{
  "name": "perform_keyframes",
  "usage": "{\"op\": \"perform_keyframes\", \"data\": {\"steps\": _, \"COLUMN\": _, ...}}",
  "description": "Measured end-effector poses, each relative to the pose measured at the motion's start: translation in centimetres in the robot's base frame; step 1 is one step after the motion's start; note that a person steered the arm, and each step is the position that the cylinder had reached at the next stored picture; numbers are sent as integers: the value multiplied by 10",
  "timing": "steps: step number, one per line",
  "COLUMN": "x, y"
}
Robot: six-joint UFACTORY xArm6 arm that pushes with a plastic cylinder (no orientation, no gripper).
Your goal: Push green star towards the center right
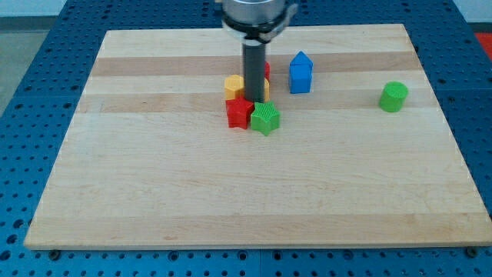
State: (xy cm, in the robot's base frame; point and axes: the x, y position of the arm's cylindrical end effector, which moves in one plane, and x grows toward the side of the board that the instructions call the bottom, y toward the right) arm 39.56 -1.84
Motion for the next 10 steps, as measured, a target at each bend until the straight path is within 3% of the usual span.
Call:
{"op": "perform_keyframes", "data": {"steps": 3, "x": 38, "y": -34}}
{"op": "perform_keyframes", "data": {"steps": 8, "x": 38, "y": 132}}
{"op": "perform_keyframes", "data": {"steps": 10, "x": 54, "y": 163}}
